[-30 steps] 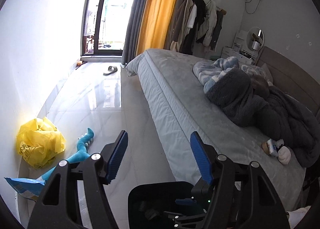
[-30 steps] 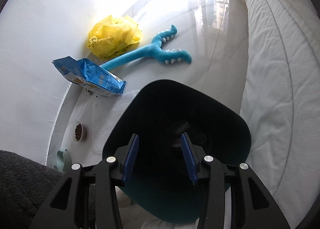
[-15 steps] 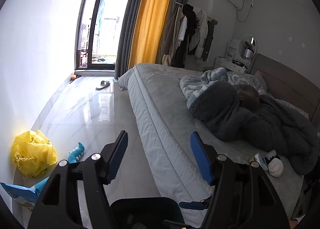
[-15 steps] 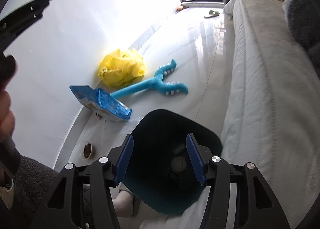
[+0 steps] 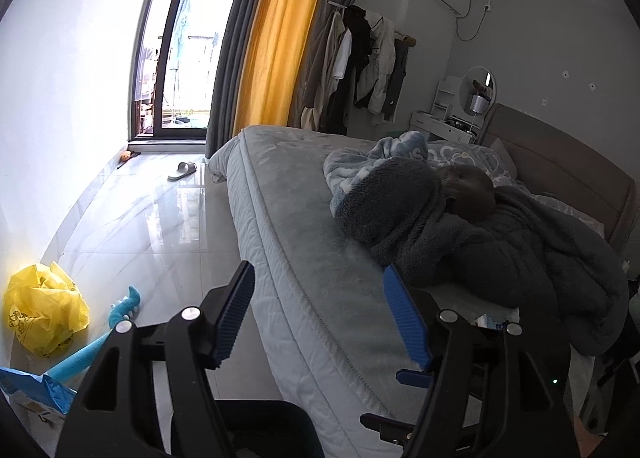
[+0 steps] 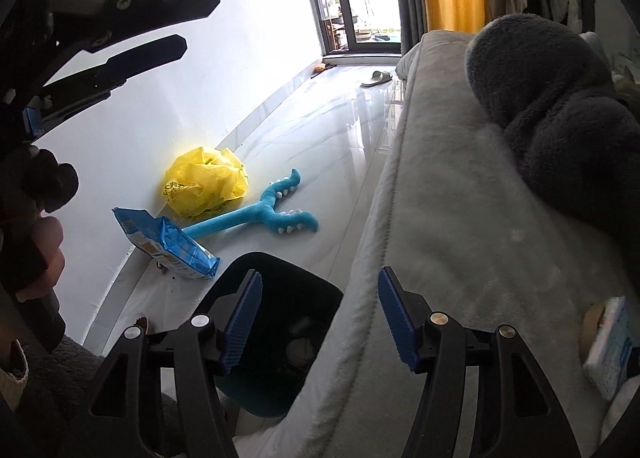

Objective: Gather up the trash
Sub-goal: 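Move both tools back toward the white cloth and tissue pack on the bed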

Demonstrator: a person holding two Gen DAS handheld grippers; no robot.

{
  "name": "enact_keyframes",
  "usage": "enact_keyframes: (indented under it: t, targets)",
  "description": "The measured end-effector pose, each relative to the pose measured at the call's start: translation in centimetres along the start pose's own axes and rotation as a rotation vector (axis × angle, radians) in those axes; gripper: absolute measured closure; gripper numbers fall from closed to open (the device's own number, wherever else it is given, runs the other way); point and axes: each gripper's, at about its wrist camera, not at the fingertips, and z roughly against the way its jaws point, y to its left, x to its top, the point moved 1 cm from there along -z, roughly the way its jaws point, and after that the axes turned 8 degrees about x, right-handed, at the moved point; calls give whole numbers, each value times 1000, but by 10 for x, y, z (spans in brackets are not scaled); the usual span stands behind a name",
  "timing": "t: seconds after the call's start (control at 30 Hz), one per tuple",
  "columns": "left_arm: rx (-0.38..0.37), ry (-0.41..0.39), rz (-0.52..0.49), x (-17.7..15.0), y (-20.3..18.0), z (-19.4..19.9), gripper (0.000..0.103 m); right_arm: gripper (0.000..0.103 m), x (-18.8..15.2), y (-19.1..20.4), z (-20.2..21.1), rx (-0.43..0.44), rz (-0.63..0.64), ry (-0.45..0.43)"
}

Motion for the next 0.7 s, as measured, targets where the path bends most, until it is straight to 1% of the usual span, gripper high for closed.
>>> enact_keyframes:
  t: [0.2,0.27,0.5,0.7]
  targets:
    - [-29,9,-25,-4,-29,-8,31,40,-9,-26,28,-72,-2,-30]
    - [-39,17,-27,-7,-36,-10,29,40,-12,-32,36,-93,-4,-37]
    - [-78,41,-49,-14,-68,-19,25,40,-23,-59,70,-170,-20,-70]
    - [-98,55,-62,-20,-92,-26,24,40,-41,-80,90,-233,-47,-69]
